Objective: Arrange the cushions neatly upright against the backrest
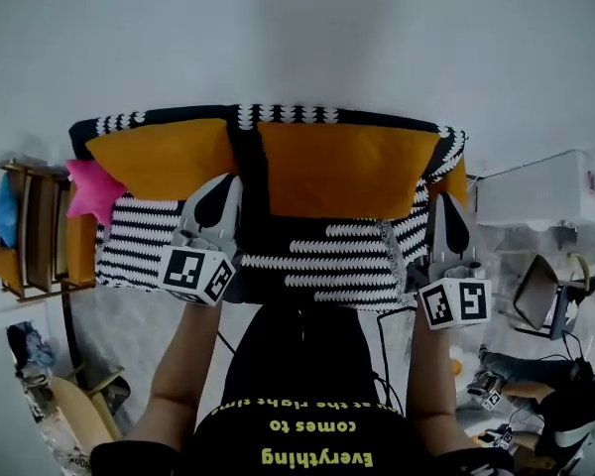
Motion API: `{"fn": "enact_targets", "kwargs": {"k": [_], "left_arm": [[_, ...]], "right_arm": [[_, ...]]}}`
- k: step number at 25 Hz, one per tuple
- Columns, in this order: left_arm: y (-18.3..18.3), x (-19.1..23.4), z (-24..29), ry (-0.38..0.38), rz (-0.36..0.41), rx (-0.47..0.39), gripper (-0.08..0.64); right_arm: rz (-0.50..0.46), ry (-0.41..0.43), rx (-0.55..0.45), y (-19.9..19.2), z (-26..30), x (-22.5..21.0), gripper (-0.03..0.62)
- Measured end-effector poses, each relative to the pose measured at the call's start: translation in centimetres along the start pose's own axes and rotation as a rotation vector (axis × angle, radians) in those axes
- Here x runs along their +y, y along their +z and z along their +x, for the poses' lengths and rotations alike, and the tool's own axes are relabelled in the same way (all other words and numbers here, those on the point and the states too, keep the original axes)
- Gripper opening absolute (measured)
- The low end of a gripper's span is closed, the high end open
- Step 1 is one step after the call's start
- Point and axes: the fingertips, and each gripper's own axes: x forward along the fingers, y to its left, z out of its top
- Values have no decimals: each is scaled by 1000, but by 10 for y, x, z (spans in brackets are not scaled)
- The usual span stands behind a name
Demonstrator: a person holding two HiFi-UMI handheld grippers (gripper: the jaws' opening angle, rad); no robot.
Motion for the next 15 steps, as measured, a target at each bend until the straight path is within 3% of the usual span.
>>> {"fn": "enact_targets", "kwargs": {"k": [6, 15], "left_arm": [[32, -8, -21, 10, 28, -16, 0], [50, -20, -19, 19, 47, -34, 2]], "right_arm": [[-36, 18, -61, 38, -14, 18, 11], [-8, 38, -83, 55, -17, 33, 11]]}}
